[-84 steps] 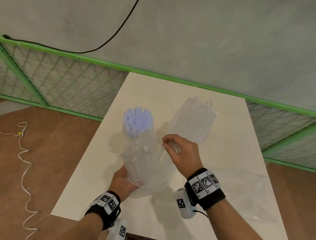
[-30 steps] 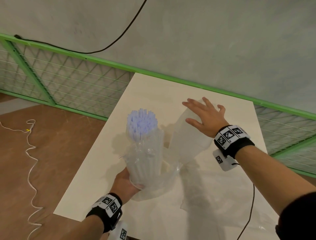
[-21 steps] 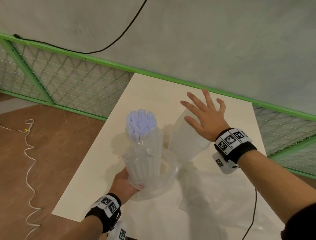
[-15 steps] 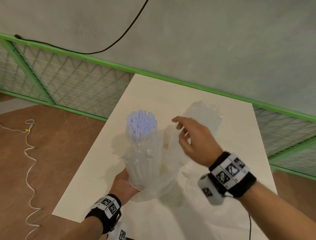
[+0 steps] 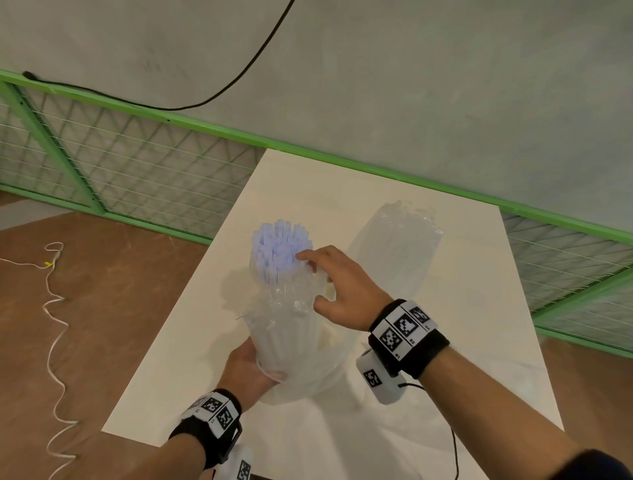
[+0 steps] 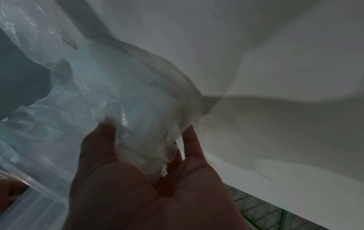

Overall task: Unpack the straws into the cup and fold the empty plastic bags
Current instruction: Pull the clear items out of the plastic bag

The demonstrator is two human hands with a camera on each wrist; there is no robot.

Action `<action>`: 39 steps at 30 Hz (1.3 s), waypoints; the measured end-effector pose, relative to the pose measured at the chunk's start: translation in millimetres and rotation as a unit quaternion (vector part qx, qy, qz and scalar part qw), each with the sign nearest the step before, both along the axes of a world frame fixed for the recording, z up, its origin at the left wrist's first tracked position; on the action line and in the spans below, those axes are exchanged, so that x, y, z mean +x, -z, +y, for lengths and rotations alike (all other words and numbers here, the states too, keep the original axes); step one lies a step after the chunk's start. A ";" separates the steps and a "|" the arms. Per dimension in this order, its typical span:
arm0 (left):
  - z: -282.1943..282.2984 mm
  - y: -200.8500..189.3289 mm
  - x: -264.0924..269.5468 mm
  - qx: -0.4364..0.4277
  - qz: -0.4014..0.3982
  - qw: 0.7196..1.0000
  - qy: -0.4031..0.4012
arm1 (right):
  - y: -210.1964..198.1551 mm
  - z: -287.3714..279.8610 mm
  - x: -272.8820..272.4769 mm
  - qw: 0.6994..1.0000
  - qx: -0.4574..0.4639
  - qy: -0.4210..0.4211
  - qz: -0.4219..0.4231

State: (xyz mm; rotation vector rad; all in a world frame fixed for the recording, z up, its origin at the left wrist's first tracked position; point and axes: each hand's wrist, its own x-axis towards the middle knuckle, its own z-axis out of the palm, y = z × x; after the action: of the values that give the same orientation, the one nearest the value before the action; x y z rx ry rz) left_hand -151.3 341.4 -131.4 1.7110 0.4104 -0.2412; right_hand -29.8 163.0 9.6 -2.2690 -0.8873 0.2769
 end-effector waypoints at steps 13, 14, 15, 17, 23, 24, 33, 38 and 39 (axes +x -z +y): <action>7.5 13.4 -0.2 0.037 -0.005 0.999 0.026 | -5.8 -5.2 -7.7 0.997 0.067 0.028 0.008; 8.0 14.5 -0.3 0.033 -0.003 0.999 0.026 | -6.5 -5.4 -8.5 0.997 0.073 0.031 0.018; 8.4 15.1 -0.5 0.034 -0.004 0.999 0.027 | -7.0 -5.7 -9.1 0.996 0.081 0.035 0.028; 8.2 14.1 -0.9 0.036 -0.009 0.999 0.033 | -7.1 -5.8 -9.0 0.994 0.096 0.041 0.040; 9.9 19.4 -1.2 0.033 -0.011 0.999 0.027 | -2.4 -5.1 -7.3 0.995 0.092 0.043 0.009; 9.7 18.9 -1.5 0.034 -0.010 0.999 0.029 | -1.7 -4.9 -7.9 0.995 0.091 0.044 0.008; 9.7 18.1 -1.1 0.031 -0.011 0.999 0.026 | 3.9 -2.5 -16.5 0.991 0.120 0.063 0.020; 9.6 14.7 -0.6 0.020 0.001 1.000 0.020 | 9.9 -2.5 -17.9 0.989 0.117 0.063 -0.059; 9.5 15.9 -0.3 0.018 -0.003 1.000 0.020 | 11.6 -2.7 -19.0 0.988 0.120 0.069 -0.067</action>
State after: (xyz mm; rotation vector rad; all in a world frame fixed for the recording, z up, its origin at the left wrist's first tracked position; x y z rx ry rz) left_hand -151.6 350.8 -147.4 1.7555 0.3786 -0.2589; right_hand -48.7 160.3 -2.0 -2.1292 -0.7808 -0.0429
